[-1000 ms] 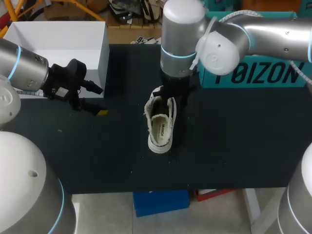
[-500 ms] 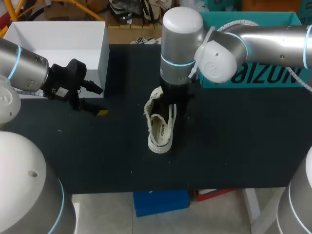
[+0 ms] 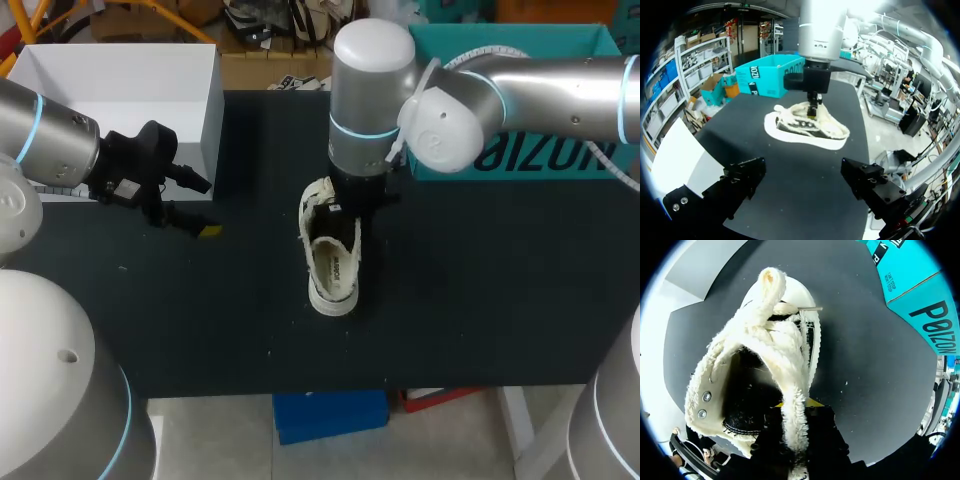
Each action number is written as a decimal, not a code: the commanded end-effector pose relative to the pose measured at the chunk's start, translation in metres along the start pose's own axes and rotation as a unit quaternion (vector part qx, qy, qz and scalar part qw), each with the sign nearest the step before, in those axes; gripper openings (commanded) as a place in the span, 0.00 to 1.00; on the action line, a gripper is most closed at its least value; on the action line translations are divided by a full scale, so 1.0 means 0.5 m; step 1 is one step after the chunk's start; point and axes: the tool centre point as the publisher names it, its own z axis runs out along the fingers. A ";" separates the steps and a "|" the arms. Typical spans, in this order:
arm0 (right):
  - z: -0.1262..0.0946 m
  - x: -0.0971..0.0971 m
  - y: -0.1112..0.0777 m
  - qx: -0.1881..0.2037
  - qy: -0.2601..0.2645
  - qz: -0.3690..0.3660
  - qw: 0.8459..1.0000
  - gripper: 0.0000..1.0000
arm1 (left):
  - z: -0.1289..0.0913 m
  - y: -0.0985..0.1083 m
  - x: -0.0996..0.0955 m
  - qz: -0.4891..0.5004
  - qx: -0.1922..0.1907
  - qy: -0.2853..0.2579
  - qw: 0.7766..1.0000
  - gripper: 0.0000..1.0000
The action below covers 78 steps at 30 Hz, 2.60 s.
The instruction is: Take the shoe out of the shoebox, open the shoe tongue, remove and reinsert the insole, then place the shoe into the shoebox
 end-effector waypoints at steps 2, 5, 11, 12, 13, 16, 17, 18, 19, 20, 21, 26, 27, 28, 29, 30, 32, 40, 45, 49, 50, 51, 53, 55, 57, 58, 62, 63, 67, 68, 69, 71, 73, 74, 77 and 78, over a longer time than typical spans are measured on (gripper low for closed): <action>0.002 0.003 0.001 0.001 0.000 0.000 1.000 0.00 | 0.001 -0.001 0.002 0.000 -0.003 -0.001 1.000 1.00; 0.002 0.003 0.001 0.001 0.000 0.000 1.000 0.00 | 0.001 -0.001 0.002 0.000 -0.003 -0.001 1.000 1.00; 0.002 0.003 0.001 0.001 0.000 0.000 1.000 0.00 | 0.001 -0.001 0.002 0.000 -0.003 -0.001 1.000 1.00; 0.002 0.003 0.001 0.001 0.000 0.000 1.000 0.00 | 0.001 -0.001 0.002 0.000 -0.003 -0.001 1.000 1.00; 0.002 0.003 0.001 0.001 0.000 0.000 1.000 0.00 | 0.001 -0.001 0.002 0.000 -0.003 -0.001 1.000 1.00; 0.002 0.003 0.001 0.001 0.000 0.000 1.000 0.00 | 0.001 -0.001 0.002 0.000 -0.003 -0.001 1.000 1.00; 0.002 0.003 0.001 0.001 0.000 0.000 1.000 0.00 | 0.001 -0.001 0.002 0.000 -0.003 -0.001 1.000 1.00; 0.002 0.003 0.001 0.001 0.000 0.000 1.000 0.00 | 0.001 -0.001 0.002 0.000 -0.003 -0.001 1.000 1.00; 0.002 0.003 0.001 0.001 0.000 0.000 1.000 0.00 | 0.001 -0.001 0.002 0.000 -0.003 -0.001 1.000 1.00; 0.002 0.003 0.001 0.001 0.000 0.000 1.000 0.00 | 0.001 -0.001 0.002 0.000 -0.003 -0.001 1.000 1.00; 0.002 0.003 0.001 0.001 0.000 0.000 1.000 0.00 | 0.001 -0.001 0.002 0.000 -0.003 -0.001 1.000 1.00; -0.005 0.001 0.008 0.001 0.000 0.001 1.000 0.00 | 0.001 -0.001 0.002 0.000 -0.003 -0.001 1.000 1.00; -0.011 0.000 0.014 -0.001 -0.002 0.001 1.000 0.00 | 0.001 -0.001 0.002 0.000 -0.003 -0.001 1.000 1.00; -0.016 -0.001 0.020 -0.002 -0.004 -0.002 1.000 0.00 | 0.001 -0.001 0.002 0.000 -0.003 -0.001 1.000 1.00; -0.021 -0.002 0.026 -0.002 -0.006 -0.004 1.000 0.00 | 0.001 -0.001 0.002 0.000 -0.003 -0.001 1.000 1.00; -0.026 -0.003 0.031 -0.003 -0.008 -0.005 1.000 0.00 | 0.001 -0.001 0.002 0.000 -0.003 -0.001 1.000 1.00; -0.040 -0.005 0.038 0.003 -0.014 -0.015 1.000 0.00 | 0.001 -0.001 0.002 0.000 -0.003 -0.001 1.000 1.00; -0.161 -0.022 0.074 -0.030 -0.035 -0.115 0.992 0.00 | 0.001 -0.001 0.002 0.000 -0.003 -0.001 1.000 1.00; -0.252 -0.055 0.092 -0.043 -0.063 -0.235 0.969 0.00 | 0.001 -0.001 0.002 0.000 -0.003 -0.001 1.000 1.00; -0.334 -0.082 0.102 -0.045 -0.080 -0.336 0.937 0.00 | 0.001 -0.001 0.002 0.000 -0.003 -0.001 1.000 1.00; -0.353 -0.088 0.104 -0.050 -0.082 -0.355 0.930 0.00 | 0.001 -0.001 0.002 0.000 -0.003 -0.001 1.000 1.00; -0.374 -0.094 0.107 -0.051 -0.087 -0.376 0.921 0.00 | 0.001 -0.001 0.002 0.000 -0.003 -0.001 1.000 1.00; -0.410 -0.109 0.110 -0.049 -0.109 -0.422 0.899 0.00 | 0.001 -0.001 0.002 0.000 -0.003 -0.001 1.000 1.00; -0.442 -0.125 0.113 -0.052 -0.117 -0.459 0.879 0.00 | 0.001 -0.001 0.002 0.000 -0.003 -0.001 1.000 1.00; -0.470 -0.140 0.116 -0.044 -0.127 -0.511 0.849 0.00 | 0.001 -0.001 0.002 0.000 -0.003 -0.001 1.000 1.00; -0.485 -0.146 0.119 -0.048 -0.128 -0.528 0.838 0.00 | 0.001 -0.001 0.002 0.000 -0.003 -0.001 1.000 1.00; -0.522 -0.176 0.139 -0.061 -0.144 -0.601 0.784 0.00 | 0.001 -0.001 0.002 0.000 -0.003 -0.001 1.000 1.00; -0.522 -0.176 0.139 -0.061 -0.144 -0.601 0.784 0.00 | 0.001 -0.001 0.002 0.000 -0.003 -0.001 1.000 1.00; -0.522 -0.176 0.139 -0.061 -0.144 -0.601 0.784 0.00 | 0.001 -0.001 0.002 0.000 -0.003 -0.001 1.000 1.00; -0.522 -0.176 0.139 -0.061 -0.144 -0.601 0.784 0.00 | 0.001 -0.001 0.002 0.000 -0.003 -0.001 1.000 1.00; -0.522 -0.176 0.139 -0.061 -0.144 -0.601 0.784 0.00 | 0.001 -0.001 0.002 0.000 -0.003 -0.001 1.000 1.00; -0.522 -0.176 0.139 -0.061 -0.144 -0.601 0.784 0.00 | 0.001 -0.001 0.002 0.000 -0.003 -0.001 1.000 1.00; -0.522 -0.176 0.139 -0.061 -0.144 -0.601 0.784 0.00 | 0.001 -0.001 0.002 0.000 -0.003 -0.001 1.000 1.00; -0.522 -0.176 0.139 -0.061 -0.144 -0.601 0.784 0.00 | 0.001 -0.001 0.002 0.000 -0.003 -0.001 1.000 1.00; -0.522 -0.176 0.139 -0.061 -0.144 -0.601 0.784 0.00 | 0.001 -0.001 0.002 0.000 -0.003 -0.001 1.000 1.00; -0.522 -0.176 0.139 -0.061 -0.144 -0.601 0.784 0.00 | 0.001 -0.001 0.002 0.000 -0.003 -0.001 1.000 1.00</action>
